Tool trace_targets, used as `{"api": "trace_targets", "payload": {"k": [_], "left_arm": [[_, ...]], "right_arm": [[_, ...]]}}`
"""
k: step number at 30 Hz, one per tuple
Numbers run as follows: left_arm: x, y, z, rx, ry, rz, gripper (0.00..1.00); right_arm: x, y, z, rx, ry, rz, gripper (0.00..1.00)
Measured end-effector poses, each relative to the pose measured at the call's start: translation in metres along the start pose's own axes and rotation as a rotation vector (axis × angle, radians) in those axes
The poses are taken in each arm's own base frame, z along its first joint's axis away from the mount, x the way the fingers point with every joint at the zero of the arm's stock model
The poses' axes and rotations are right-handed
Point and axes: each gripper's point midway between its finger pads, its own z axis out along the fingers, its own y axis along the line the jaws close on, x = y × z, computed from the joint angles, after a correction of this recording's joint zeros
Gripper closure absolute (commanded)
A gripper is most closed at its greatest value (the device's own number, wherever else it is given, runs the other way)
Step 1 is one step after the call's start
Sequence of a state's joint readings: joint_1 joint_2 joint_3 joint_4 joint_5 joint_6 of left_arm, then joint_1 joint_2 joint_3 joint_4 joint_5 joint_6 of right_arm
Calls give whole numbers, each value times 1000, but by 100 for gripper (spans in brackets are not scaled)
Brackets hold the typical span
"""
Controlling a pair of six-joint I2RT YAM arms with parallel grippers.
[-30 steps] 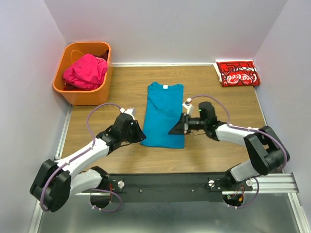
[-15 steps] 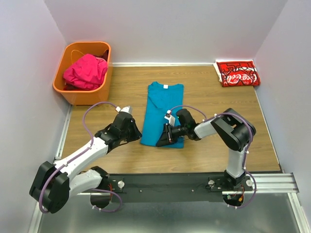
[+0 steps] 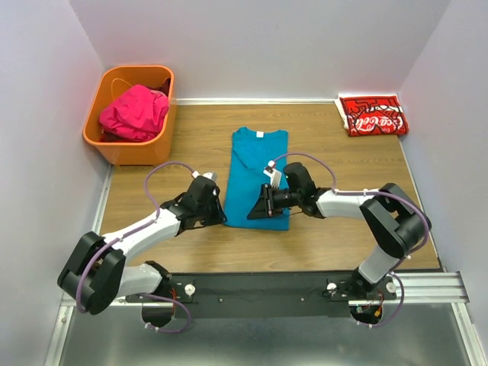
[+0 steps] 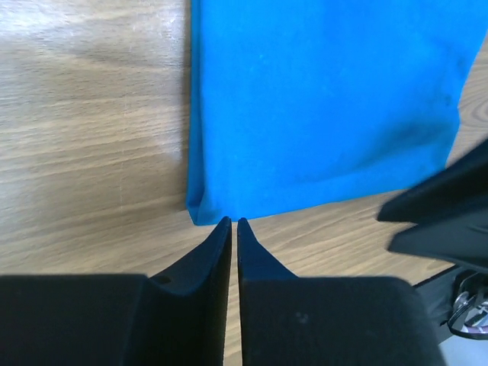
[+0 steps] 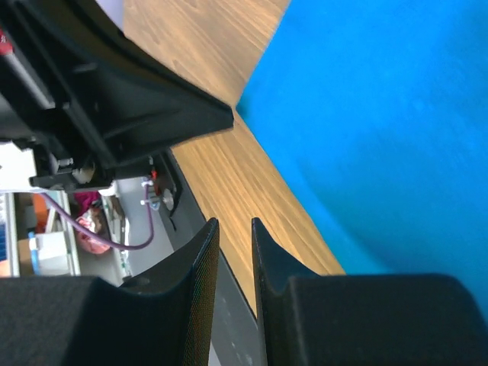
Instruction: Fold and stack the t-shirts
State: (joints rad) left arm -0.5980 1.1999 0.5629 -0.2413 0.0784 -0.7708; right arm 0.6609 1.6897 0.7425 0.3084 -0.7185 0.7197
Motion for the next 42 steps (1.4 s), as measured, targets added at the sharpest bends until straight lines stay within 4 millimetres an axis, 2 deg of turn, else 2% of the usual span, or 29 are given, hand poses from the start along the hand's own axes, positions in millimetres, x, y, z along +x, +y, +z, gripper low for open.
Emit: {"api": "trace_targets", "payload": {"k": [3, 10, 15, 17, 18, 19, 20, 21, 22, 23, 25, 27, 30, 35, 38, 42], "left_arm": [[3, 3, 7, -12, 17, 4, 95], [16, 16, 18, -53, 59, -3, 96], [18, 18, 19, -60, 68, -8, 94], [18, 19, 19, -67, 67, -8, 88], [17, 20, 17, -74, 65, -7, 78], [16, 20, 14, -79, 60, -7, 73], [14, 21, 11, -89, 54, -3, 61], [11, 20, 7, -91, 39, 2, 56], [7, 17, 3, -90, 24, 5, 51], [-1, 14, -2, -86, -4, 10, 42], [-11, 9, -8, -85, -36, 15, 32], [-23, 1, -16, -85, -74, 26, 22], [-30, -3, -21, -108, -95, 47, 20], [-29, -1, -21, -172, -88, 80, 21], [-26, 3, -17, -207, -72, 96, 21], [-24, 5, -14, -237, -57, 114, 22]], "right_arm": [[4, -6, -8, 19, -16, 2, 70], [37, -71, -39, 185, -46, 134, 70], [37, -73, -42, 183, -51, 123, 70], [38, -73, -45, 193, -49, 114, 69], [39, -73, -48, 212, -48, 109, 65], [37, -70, -51, 218, -52, 100, 63], [35, -69, -56, 243, -57, 94, 61], [31, -66, -59, 257, -69, 85, 59], [23, -61, -66, 289, -85, 72, 56], [16, -57, -70, 305, -101, 61, 54], [-2, -48, -83, 362, -149, 40, 50], [-13, -45, -94, 434, -182, 40, 45], [-15, -48, -108, 547, -203, 59, 41], [13, -70, -121, 750, -141, 118, 39], [30, -84, -122, 829, -86, 147, 40], [41, -91, -118, 891, -34, 154, 45]]}}
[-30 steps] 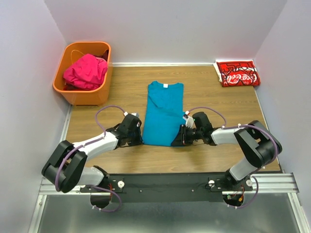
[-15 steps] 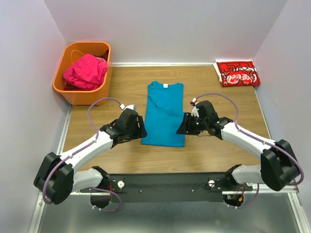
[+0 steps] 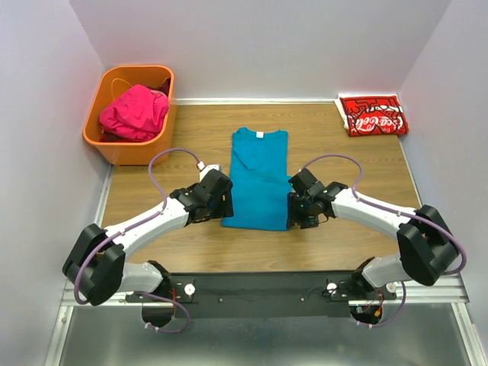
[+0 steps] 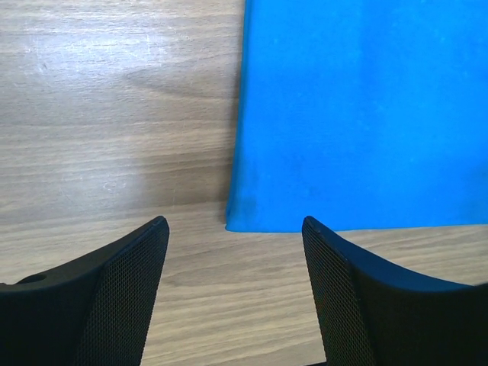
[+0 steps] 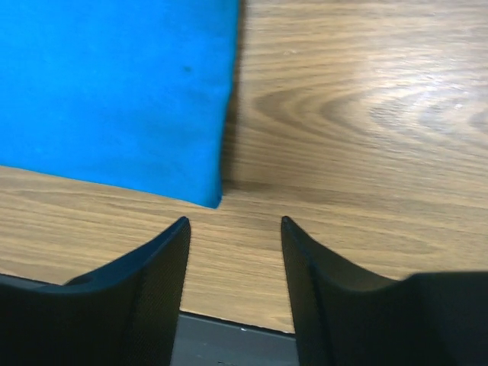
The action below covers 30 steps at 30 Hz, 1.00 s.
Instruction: Fold and stack the t-shirts
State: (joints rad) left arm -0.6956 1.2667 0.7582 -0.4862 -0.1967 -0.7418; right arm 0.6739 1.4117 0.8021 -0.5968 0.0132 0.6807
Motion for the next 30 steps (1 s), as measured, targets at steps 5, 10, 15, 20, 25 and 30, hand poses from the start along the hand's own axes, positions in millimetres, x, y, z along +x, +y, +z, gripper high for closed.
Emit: {"api": "trace_targets", "payload": {"k": [5, 10, 15, 20, 25, 30], "left_arm": [[4, 0, 6, -24, 21, 27, 23], [9, 1, 11, -38, 42, 45, 25], [15, 2, 15, -51, 63, 62, 25], [16, 3, 17, -56, 70, 78, 25], [13, 1, 19, -56, 71, 89, 25], [12, 0, 19, -55, 71, 99, 26]], "right_arm": [[-3, 10, 3, 8, 1, -18, 47], [0, 17, 13, 31, 23, -39, 49], [7, 14, 24, 68, 56, -50, 53], [6, 15, 27, 86, 51, -64, 63], [8, 22, 30, 93, 54, -90, 80], [10, 27, 33, 89, 54, -101, 100]]}}
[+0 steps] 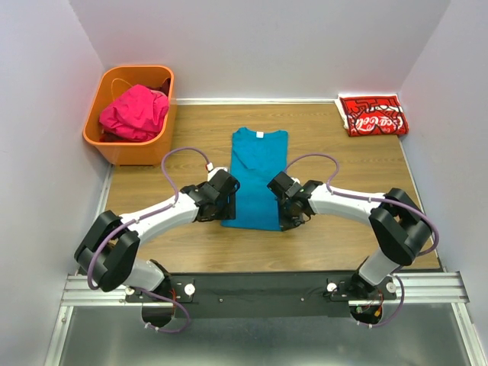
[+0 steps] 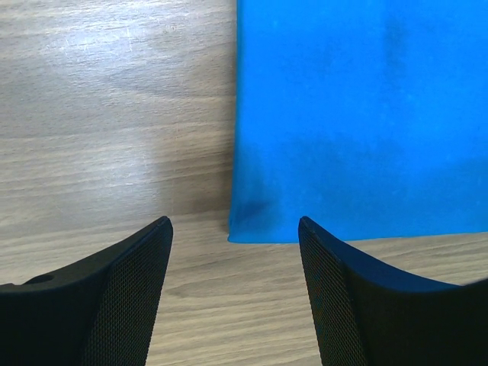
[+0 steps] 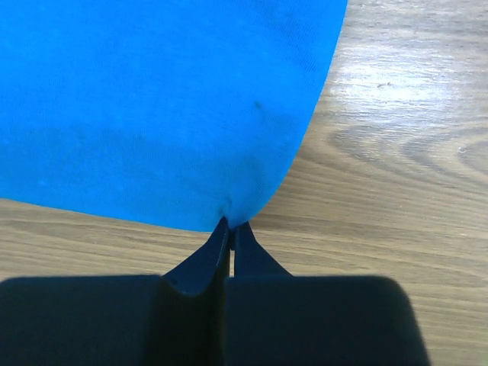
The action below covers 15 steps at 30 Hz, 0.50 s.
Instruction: Fold and stack the t-shirts
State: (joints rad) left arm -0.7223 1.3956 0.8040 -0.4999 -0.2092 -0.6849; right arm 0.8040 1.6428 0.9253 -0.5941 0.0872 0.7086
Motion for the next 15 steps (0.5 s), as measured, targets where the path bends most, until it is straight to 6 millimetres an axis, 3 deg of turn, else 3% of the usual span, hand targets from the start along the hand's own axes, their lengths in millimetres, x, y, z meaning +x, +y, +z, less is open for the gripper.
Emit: {"api": "trace_targets", "payload": {"k": [15], "left_arm": [[19, 1, 15, -30, 80, 49, 44]], "right_arm": [[0, 1, 0, 4, -5, -10, 100]]}}
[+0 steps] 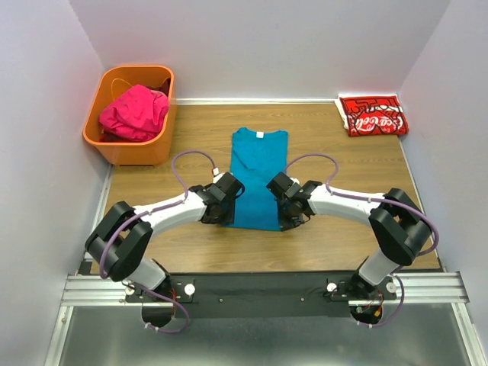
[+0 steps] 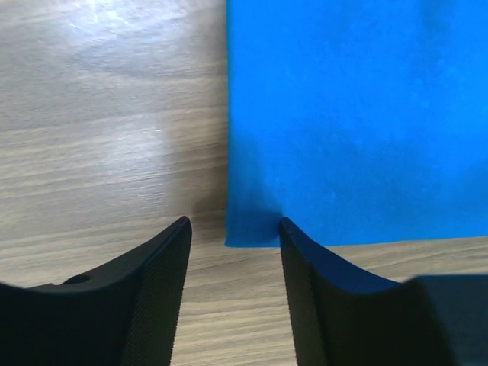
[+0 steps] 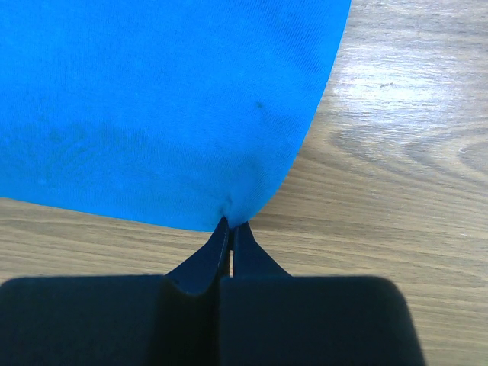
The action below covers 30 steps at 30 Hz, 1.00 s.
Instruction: Fold and stack the t-shirts
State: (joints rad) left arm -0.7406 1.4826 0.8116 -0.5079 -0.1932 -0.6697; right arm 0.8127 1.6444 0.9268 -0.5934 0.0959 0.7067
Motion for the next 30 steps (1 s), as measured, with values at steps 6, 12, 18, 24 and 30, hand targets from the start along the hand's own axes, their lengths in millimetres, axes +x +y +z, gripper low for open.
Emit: {"api": "trace_targets", "payload": {"k": [6, 12, 18, 24, 30], "left_arm": [[4, -6, 4, 6, 30, 21, 46], [6, -11, 7, 9, 48, 37, 57], [7, -18, 7, 28, 59, 42, 81], [11, -27, 6, 47, 67, 65, 100], [74, -39, -22, 98, 172, 181, 100]], "right_arm": [[0, 0, 0, 3, -6, -4, 99], [0, 0, 0, 7, -10, -8, 100], [0, 0, 0, 9, -13, -11, 100], [0, 1, -2, -9, -17, -48, 100], [49, -4, -17, -103, 107, -109, 100]]}}
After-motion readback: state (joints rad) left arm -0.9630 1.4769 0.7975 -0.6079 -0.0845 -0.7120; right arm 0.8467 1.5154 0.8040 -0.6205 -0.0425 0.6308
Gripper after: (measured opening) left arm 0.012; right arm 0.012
